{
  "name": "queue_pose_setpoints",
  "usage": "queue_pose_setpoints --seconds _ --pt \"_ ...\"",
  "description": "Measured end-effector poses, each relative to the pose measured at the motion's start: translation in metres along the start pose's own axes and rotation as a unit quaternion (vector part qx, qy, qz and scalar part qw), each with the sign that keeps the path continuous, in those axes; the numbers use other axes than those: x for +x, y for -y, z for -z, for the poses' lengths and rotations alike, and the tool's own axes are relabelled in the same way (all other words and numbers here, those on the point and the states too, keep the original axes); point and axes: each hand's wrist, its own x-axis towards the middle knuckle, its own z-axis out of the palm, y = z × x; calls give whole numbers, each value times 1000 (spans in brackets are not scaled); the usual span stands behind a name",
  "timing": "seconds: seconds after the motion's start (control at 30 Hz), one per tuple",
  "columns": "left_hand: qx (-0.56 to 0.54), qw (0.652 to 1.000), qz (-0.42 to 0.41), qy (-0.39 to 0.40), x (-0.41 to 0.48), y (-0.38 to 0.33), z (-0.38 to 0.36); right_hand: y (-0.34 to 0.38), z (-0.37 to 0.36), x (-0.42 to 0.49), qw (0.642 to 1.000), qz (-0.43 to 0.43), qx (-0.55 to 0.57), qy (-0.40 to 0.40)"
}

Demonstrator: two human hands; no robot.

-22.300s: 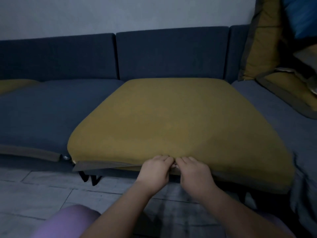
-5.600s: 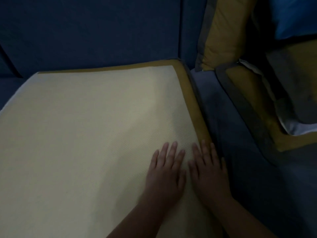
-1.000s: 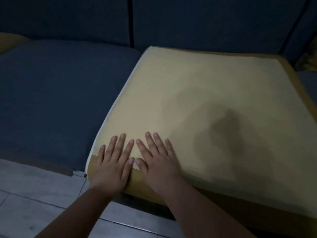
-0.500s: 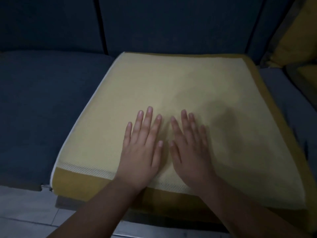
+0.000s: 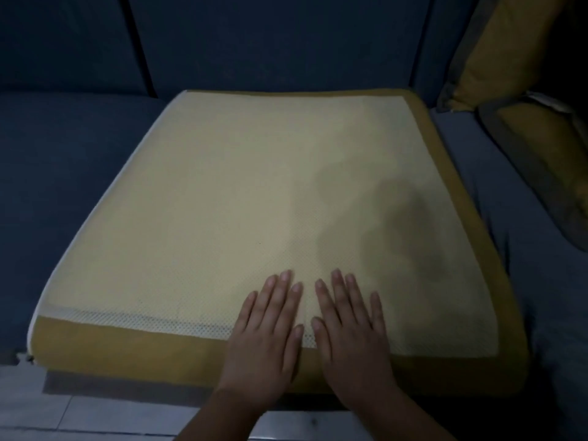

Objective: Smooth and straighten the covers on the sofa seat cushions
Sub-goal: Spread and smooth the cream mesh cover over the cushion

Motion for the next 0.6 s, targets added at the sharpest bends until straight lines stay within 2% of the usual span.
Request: queue_pose_setpoints --seconds 0.17,0.37,0.47,0.6 --pt "-3 997 -47 -55 -33 -14 -3 13 -5 -40 996 63 14 -58" --pt "41 997 -56 21 -54 -5 -24 16 -27 -60 998 53 -28 -1" --pt "38 997 -57 30 -55 -6 -18 14 -22 -62 997 68 -37 -14" --pt "85 990 -104 28 -65 5 -19 1 -27 -77 989 115 -86 -41"
